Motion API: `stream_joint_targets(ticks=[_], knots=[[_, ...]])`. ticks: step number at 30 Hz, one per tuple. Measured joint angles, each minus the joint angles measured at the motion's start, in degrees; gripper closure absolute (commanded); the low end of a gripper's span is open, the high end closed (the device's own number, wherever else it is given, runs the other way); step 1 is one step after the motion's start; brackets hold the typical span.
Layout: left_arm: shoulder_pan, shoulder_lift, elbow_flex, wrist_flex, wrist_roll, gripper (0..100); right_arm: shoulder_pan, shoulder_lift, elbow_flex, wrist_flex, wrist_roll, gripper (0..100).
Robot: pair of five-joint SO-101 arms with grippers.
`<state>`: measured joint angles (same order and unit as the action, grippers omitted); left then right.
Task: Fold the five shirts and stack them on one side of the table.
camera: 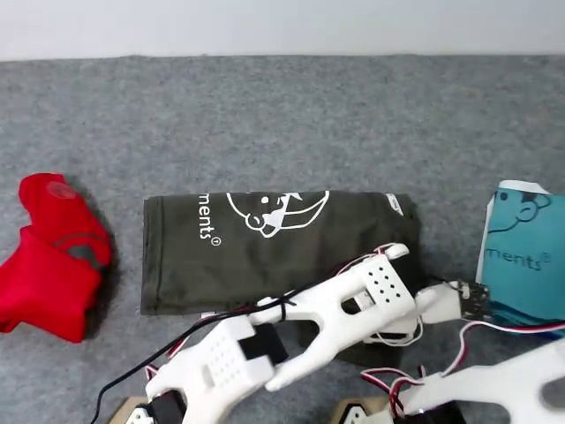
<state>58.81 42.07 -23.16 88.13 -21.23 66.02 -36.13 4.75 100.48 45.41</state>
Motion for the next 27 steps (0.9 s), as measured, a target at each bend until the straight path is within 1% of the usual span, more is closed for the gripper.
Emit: stream_joint_targets(ticks=[5,18,27], knots=[[0.3,2.7,-2.1,0.5,0.0,95,0.0,0.0,0.0,0.0,0.0,98.9],[0.2,3.0,-7.3,5.9,0.0,96,0.0,0.0,0.0,0.0,0.0,98.9],[0.2,3.0,-7.3,6.3,0.0,98,0.0,0.0,0.0,0.0,0.0,98.9]])
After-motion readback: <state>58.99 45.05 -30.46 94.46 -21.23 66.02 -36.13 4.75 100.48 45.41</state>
